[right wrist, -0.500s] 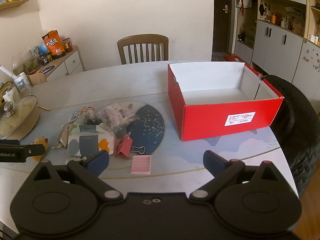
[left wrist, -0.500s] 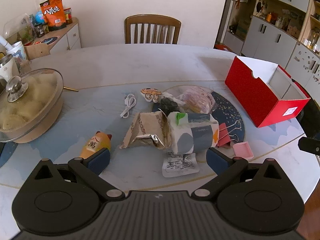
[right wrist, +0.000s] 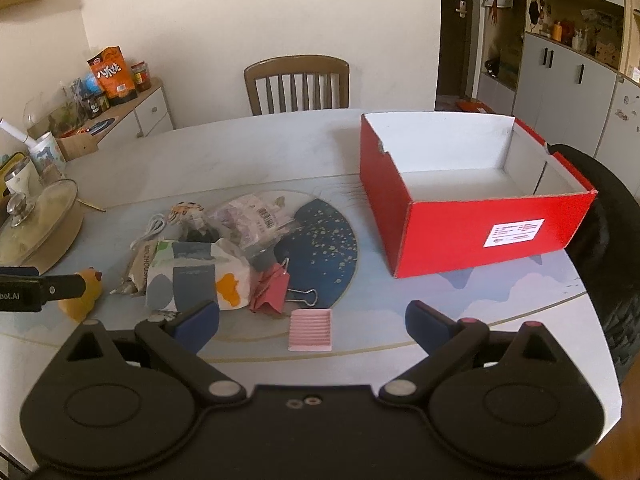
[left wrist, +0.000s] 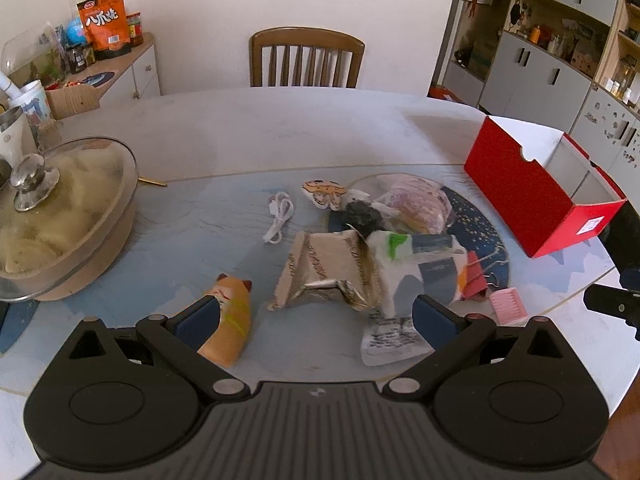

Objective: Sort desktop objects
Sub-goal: 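Reach the left tool to the yellow cat figurine while the right tool reaches the pink soap dish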

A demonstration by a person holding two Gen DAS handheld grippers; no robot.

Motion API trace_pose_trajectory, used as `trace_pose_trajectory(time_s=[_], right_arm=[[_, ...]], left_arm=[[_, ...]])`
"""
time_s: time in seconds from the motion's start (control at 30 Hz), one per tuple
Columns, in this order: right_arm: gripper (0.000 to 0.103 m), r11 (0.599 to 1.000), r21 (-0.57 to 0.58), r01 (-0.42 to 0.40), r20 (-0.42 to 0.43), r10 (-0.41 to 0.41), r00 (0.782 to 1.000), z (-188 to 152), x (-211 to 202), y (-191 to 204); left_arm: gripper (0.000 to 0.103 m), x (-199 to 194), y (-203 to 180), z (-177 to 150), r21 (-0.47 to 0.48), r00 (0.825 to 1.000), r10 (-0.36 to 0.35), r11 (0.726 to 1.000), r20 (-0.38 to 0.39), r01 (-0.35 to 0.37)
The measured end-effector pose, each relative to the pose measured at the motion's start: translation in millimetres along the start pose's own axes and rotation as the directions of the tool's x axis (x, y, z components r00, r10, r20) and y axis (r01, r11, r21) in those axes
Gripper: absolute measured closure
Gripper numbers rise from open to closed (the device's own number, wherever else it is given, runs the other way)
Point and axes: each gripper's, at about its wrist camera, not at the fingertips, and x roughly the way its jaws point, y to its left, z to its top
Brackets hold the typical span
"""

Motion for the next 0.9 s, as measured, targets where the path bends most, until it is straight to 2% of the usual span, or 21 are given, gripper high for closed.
trace_pose_trajectory(time_s=[0.17,0.47,0.9], right_arm=[[0.003,1.000,0.010,-0.011,-0.027,0.011,1.000,-2,13,5],[0.004,0.999,-0.036,0.002,-0.053,-0.003,0.999,-9,46,14],[0.013,0.996,-0.067,0.066,-0.142,-0.075,0.987,-22,100,9]], left_arm=[[0.000,8,16,2,-0.002,1.000,0.014,1.000,-0.002,-0.015],[0.001,37,43,-3,0.058,0.998,0.064,0.996,-0.015,-0.063],[0.002,68,65,-16,0.070,0.997,0.040,0.997,-0.068,-0.035]])
